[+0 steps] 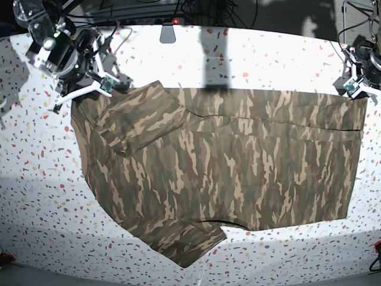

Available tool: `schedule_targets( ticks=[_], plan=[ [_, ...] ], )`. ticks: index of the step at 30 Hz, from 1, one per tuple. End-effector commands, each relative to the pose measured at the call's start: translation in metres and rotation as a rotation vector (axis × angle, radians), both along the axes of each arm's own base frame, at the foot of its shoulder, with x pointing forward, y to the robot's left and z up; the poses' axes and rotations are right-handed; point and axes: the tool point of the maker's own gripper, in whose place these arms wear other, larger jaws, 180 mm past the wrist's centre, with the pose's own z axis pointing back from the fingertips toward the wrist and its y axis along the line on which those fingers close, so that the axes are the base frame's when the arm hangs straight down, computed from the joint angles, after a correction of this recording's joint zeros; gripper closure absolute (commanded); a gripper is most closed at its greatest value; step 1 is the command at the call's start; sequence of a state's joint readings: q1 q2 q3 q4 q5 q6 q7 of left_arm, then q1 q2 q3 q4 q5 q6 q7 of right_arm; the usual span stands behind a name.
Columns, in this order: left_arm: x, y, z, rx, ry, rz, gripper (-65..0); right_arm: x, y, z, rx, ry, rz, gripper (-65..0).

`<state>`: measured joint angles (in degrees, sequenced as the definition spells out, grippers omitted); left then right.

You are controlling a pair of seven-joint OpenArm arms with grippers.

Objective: Fold the T-shirt properly
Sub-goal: 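Pull the sleeve back toward the collar with the right gripper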

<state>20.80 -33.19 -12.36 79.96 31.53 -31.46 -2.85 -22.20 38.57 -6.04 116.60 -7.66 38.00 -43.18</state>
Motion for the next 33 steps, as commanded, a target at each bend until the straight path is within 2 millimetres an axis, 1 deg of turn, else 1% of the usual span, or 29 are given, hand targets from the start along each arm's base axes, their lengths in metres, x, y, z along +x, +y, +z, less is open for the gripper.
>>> schedule_targets(
  ticks=[1,3,8,11,14,18,19,20,21,23,24,27,29,33],
  plan=[
    [0.003,0.005,0.006,0.010,-0.012,-0.006,0.0,0.008,-0.003,0.007,-0.011,-0.038,0.014,-25.9],
    [0.003,0.005,0.006,0.010,-0.012,-0.006,0.0,0.009,-0.006,0.002,-0.016,-0.041,0.021,-25.9],
    [0.004,0.005,0.006,0.010,-0.012,-0.006,0.0,0.010,-0.038,-0.024,-0.092,-0.025,-0.016,-25.9],
    [0.004,0.005,0.006,0.009,-0.012,-0.006,0.0,0.011,-0.047,-0.034,-0.105,-0.020,-0.011,-25.9],
    [0.004,0.005,0.006,0.010,-0.012,-0.006,0.0,0.018,-0.051,-0.038,-0.090,-0.025,-0.016,-25.9],
    [0.004,0.005,0.006,0.010,-0.012,-0.006,0.0,0.029,-0.058,-0.038,-0.094,-0.038,-0.032,-25.4],
    [0.003,0.005,0.006,0.010,-0.012,-0.006,0.0,0.030,-0.059,-0.037,-0.100,-0.039,-0.035,-22.9],
    [0.003,0.005,0.006,0.010,-0.011,-0.005,0.0,0.030,-0.060,-0.037,-0.103,-0.037,-0.037,-19.0],
    [0.003,0.005,0.006,0.010,-0.011,-0.005,0.0,0.030,-0.060,-0.037,-0.103,-0.037,-0.038,-14.2],
    [0.002,0.005,0.006,0.006,-0.010,-0.004,0.0,0.029,-0.059,-0.038,-0.100,-0.036,-0.039,-2.6],
    [0.002,0.004,0.006,-0.003,-0.011,0.001,0.0,0.029,-0.058,-0.038,-0.087,-0.034,-0.043,0.0],
    [-0.003,0.002,0.004,-0.018,-0.002,0.007,0.0,0.032,-0.057,-0.036,-0.058,-0.056,-0.072,0.0],
    [-0.011,0.003,0.000,-0.009,0.019,0.009,0.0,0.033,-0.059,-0.035,-0.062,-0.065,-0.083,0.0],
    [-0.031,0.001,-0.003,0.007,0.059,-0.003,0.0,0.021,-0.066,-0.039,-0.079,-0.038,-0.091,0.0]
  ],
)
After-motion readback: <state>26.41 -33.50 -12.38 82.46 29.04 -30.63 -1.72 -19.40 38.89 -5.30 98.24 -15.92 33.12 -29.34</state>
